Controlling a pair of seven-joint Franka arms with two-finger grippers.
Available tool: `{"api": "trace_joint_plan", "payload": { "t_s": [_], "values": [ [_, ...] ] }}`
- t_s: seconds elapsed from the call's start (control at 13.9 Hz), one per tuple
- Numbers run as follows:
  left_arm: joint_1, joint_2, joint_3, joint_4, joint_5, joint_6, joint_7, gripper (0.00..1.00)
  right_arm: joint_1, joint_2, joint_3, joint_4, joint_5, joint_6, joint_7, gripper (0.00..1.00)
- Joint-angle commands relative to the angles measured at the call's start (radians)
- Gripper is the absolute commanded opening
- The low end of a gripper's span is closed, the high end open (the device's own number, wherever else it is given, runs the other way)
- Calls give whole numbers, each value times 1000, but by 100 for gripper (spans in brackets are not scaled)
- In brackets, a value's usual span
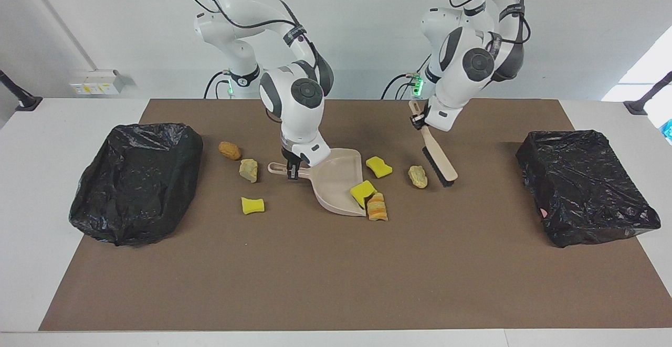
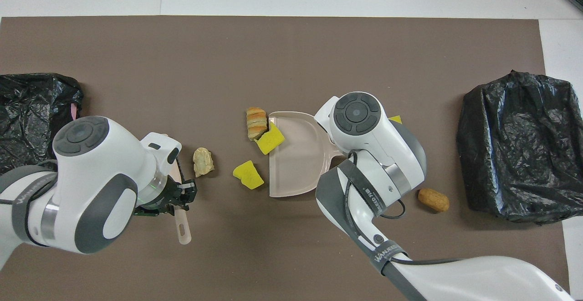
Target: Sweep and dump trash in bin
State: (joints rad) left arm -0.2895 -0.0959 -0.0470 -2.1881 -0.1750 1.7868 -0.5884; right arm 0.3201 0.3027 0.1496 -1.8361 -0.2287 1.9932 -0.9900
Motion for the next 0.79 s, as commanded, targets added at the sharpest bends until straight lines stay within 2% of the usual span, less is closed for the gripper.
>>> {"api": "trace_joint_plan", "payload": {
  "t_s": [0.0,0.14,0.29,0.72],
  "values": [
    [0,-24,-16,-80,14,25,19,0,-13,-10,7,-23,-21,24,21,0],
    [-51,-21,-19,-97,14,91,22,0,-15,-10,7,-23,-23,30,19,0],
    [-152,4,-20,-110,2,155,4,0,-13,-10,7,-25,-18,29,21,0],
    [-362,18,-20,-72,-148,314,-146,0,-13,-10,7,-23,-18,39,33,0]
  ]
}}
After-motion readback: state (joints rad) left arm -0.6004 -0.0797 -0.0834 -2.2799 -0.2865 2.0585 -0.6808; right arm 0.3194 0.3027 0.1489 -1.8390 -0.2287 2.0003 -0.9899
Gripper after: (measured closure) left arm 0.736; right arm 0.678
